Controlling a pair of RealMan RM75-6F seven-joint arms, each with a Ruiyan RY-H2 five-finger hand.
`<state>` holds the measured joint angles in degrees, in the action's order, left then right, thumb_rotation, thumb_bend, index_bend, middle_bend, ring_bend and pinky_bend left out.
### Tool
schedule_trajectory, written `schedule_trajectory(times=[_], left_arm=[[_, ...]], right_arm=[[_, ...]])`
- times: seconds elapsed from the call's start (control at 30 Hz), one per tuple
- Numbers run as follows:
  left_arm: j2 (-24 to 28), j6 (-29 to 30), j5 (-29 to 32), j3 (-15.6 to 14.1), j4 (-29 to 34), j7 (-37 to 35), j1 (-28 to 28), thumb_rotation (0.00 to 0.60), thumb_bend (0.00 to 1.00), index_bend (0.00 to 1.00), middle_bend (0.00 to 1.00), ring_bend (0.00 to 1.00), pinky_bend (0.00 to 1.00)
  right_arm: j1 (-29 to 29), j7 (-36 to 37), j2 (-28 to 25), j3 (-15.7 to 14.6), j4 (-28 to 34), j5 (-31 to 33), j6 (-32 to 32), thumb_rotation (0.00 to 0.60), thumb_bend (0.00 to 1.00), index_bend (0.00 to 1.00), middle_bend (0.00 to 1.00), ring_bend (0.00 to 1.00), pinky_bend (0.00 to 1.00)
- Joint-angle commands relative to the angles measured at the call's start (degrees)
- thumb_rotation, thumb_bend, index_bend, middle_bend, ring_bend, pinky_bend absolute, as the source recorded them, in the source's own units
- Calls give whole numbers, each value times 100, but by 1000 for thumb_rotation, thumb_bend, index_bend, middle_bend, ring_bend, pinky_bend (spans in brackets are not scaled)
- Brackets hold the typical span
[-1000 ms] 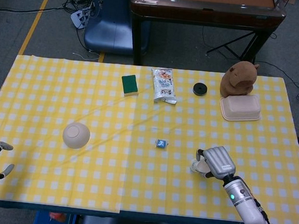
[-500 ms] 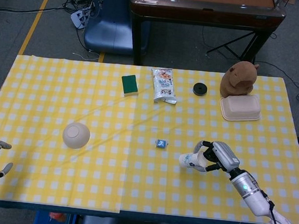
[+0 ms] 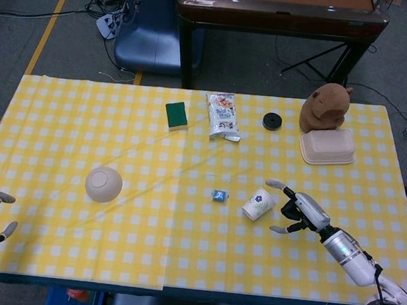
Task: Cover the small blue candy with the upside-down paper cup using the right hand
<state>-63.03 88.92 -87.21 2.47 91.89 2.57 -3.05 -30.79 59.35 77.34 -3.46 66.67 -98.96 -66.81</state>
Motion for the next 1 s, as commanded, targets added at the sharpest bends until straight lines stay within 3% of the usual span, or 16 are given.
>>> schedule_trajectory(times=[0.03,0.27,0.4,0.7,1.0], left_arm=[[4,-3,2,0,5,1,0,600,255,464,380,301,417],[3,-10,13,3,12,25,1,600,255,463,380,301,417],[6,-24,27,6,10,15,-1,600,255,463,380,301,417],[32,-76,106,38,-16,-92,-14,600,255,463,380,301,418],[63,-96,178,76,-27,-182,-17,600,255,463,380,301,418]], right_arm=[[2,-2188,-418,186,845,317,186,600,0,302,998,981,958],[-107,-6010,-822,663,2298,1458,801,600,0,302,1000,983,963],[-252,-7484,-681,848,2631,2055,963,600,0,303,1000,984,963],[-723,-9332,-264,1029,2824,3121,1306,600,19,302,1000,988,963],[-1097,-10150,53,1019,2808,3581,1374,600,22,302,1000,988,963]])
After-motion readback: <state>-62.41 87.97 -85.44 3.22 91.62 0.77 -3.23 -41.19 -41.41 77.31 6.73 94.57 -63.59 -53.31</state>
